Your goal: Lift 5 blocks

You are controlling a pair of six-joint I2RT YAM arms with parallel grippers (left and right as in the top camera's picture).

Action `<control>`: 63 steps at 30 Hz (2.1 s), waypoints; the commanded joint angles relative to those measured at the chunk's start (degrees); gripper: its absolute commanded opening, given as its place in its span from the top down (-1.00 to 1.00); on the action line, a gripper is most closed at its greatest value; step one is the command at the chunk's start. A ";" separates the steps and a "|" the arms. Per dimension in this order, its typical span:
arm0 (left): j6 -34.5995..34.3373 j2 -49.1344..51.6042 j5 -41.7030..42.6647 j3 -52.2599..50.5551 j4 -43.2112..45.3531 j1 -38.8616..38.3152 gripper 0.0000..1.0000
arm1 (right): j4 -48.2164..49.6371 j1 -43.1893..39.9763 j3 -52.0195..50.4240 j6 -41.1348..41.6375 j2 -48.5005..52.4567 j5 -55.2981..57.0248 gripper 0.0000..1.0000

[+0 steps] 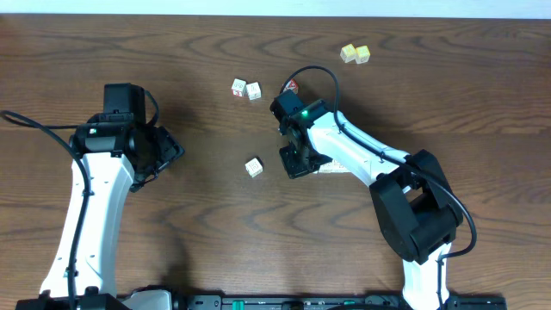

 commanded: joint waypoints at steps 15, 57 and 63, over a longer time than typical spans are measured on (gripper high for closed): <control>0.33 -0.57 -0.31 1.01 -0.15 0.24 -0.55 | -0.42 0.09 -0.13 0.76 -1.22 1.27 0.98; 0.33 -0.57 -0.31 1.01 -0.15 0.24 -0.56 | 17.62 5.90 7.93 0.74 -1.20 -13.09 0.97; 0.33 -0.57 -0.28 1.01 -0.15 0.24 -0.56 | 23.65 10.78 7.91 0.79 0.11 -7.61 0.98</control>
